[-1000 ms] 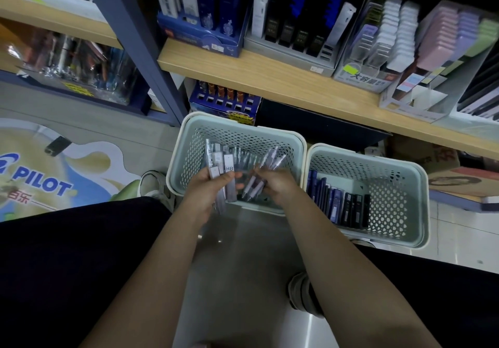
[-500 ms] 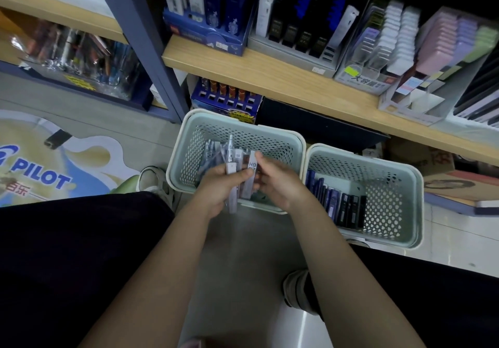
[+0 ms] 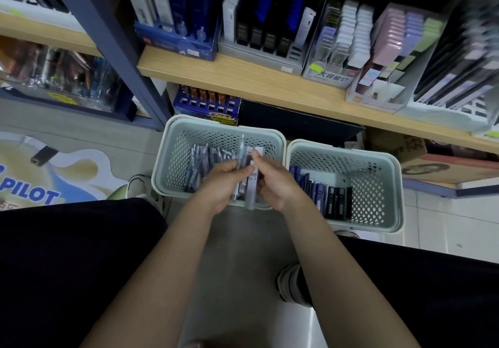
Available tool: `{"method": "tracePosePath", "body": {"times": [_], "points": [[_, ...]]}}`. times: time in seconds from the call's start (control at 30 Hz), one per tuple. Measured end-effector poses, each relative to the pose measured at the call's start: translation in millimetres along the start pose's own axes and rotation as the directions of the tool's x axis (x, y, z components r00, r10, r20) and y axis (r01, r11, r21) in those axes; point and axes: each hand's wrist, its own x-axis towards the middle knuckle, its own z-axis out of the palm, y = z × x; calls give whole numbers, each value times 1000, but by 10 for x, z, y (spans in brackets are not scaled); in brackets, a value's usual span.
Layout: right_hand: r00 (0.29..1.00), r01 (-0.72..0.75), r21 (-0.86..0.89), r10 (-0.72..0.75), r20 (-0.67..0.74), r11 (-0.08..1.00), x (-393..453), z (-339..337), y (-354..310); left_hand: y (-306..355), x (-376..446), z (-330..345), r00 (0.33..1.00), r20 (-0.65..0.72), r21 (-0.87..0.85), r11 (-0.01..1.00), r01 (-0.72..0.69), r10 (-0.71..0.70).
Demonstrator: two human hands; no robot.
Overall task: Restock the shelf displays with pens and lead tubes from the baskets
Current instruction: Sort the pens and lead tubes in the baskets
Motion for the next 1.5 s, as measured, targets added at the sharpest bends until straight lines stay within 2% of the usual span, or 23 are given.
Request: {"method": "tracePosePath", "body": {"times": [0.17, 0.3, 0.47, 0.67, 0.8, 0.9, 1.0, 1.1, 1.27, 1.5], "points": [[999, 29, 29, -30, 42, 999, -31, -126, -1, 30, 48, 186, 993, -102, -14, 998, -60, 59], [996, 67, 78, -62, -57, 995, -63, -308, -48, -29, 91, 336, 997, 33, 36, 997, -72, 71], [988, 128, 78, -121, -92, 989, -167, -447, -75, -45, 104, 528, 993, 41, 74, 991, -110, 107], [979, 171, 131, -153, -136, 977, -340, -834, -129, -70, 138, 838, 989, 146, 74, 996, -41, 30], [960, 223, 149, -191, -203, 963, -391, -1169, -163, -77, 181, 997, 994, 104, 130, 991, -26, 12], [950, 246, 177, -201, -239, 953, -365, -1397, -181, -68, 221, 1015, 998, -16, 259, 964, -55, 61], [953, 180, 184, -124, -278, 966, -277, -1554, -168, -157, 341, 981, 976, -174, 421, 906, -44, 128], [963, 28, 151, 13, -268, 988, -131, -1607, -93, -290, 456, 935, 960, -242, 522, 853, 7, 140], [965, -118, 101, 138, -221, 988, 33, -1488, 82, -431, 568, 819, 969, -222, 554, 832, 35, 107], [978, -164, -43, 157, -136, 985, 109, -1224, 167, -395, 575, 683, 993, -114, 495, 868, 39, 20]]}}
